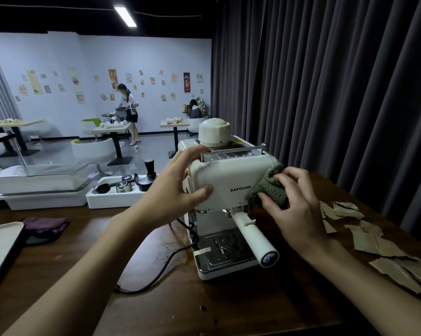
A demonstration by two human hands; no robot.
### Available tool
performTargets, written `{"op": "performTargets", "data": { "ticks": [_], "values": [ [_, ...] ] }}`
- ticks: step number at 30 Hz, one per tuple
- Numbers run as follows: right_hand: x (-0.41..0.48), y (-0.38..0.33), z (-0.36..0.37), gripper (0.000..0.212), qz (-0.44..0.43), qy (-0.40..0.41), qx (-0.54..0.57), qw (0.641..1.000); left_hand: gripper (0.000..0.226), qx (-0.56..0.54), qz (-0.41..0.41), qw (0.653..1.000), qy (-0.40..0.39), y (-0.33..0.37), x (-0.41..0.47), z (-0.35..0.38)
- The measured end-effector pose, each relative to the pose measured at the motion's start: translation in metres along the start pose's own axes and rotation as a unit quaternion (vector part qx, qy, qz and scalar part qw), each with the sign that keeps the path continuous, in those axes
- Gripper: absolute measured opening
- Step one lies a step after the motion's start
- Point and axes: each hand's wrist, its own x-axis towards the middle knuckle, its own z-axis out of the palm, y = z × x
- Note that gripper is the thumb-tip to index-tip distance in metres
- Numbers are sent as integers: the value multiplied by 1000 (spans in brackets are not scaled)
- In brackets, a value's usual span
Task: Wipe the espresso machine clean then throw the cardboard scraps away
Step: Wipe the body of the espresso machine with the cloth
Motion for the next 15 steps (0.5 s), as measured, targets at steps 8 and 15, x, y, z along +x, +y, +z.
{"op": "performTargets", "data": {
  "ticks": [8, 15],
  "values": [
    [0, 10, -3, 33, -110, -62, -19, 992, 71, -11, -3, 999, -39, -3, -1, -4],
    [16, -14, 9, 33, -214, -139, -28, 966, 79, -15, 8, 998, -60, -5, -1, -11]
  ]
}}
